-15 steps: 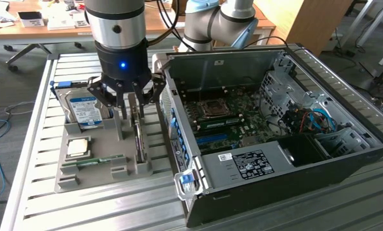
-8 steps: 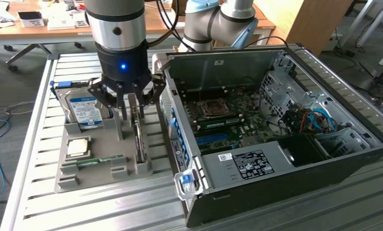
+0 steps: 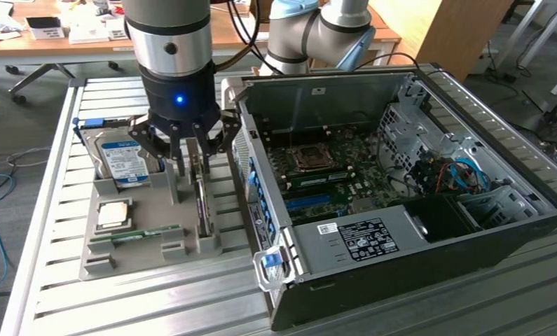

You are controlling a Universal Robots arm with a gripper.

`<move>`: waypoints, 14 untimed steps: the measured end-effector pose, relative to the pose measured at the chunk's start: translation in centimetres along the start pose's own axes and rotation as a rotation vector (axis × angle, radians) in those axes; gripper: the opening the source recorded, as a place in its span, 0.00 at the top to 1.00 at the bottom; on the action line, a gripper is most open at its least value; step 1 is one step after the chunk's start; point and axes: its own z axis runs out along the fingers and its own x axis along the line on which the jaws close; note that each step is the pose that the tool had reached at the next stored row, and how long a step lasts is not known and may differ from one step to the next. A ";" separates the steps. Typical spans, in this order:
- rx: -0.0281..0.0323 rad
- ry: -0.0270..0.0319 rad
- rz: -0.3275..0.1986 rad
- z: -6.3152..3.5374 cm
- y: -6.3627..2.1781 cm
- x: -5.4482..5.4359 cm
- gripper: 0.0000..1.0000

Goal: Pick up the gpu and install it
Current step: 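Pick up the gpu and move the gpu toward the slot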

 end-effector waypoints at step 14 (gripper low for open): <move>0.0000 0.0001 0.000 0.25 -0.01 0.0 0.58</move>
